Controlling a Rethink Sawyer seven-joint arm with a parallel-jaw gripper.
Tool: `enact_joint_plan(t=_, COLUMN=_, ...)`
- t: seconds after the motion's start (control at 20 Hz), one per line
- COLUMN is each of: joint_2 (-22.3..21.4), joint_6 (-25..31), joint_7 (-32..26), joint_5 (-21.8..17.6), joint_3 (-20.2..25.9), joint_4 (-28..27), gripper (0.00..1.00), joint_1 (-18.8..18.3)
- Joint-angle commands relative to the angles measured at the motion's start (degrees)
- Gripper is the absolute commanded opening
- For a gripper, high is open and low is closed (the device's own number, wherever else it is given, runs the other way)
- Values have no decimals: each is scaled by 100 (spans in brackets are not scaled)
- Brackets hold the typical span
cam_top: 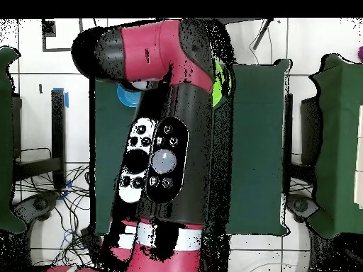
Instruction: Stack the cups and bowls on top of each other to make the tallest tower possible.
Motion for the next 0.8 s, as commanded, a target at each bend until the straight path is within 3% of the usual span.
enact_joint_plan(t=0.05, joint_2=530, joint_6=829, joint_7=205, joint_5=-11, joint_3=326, joint_4=-254, gripper=0, joint_1=174)
enact_joint_plan(t=0.5, joint_2=686, joint_6=835, joint_7=622, joint_5=89, joint_3=202, joint_4=-392, gripper=0, joint_1=387)
enact_joint_plan(t=0.8, joint_2=707, joint_6=749, joint_7=815, joint_5=181, joint_3=100, joint_4=-191, gripper=0, joint_1=474)
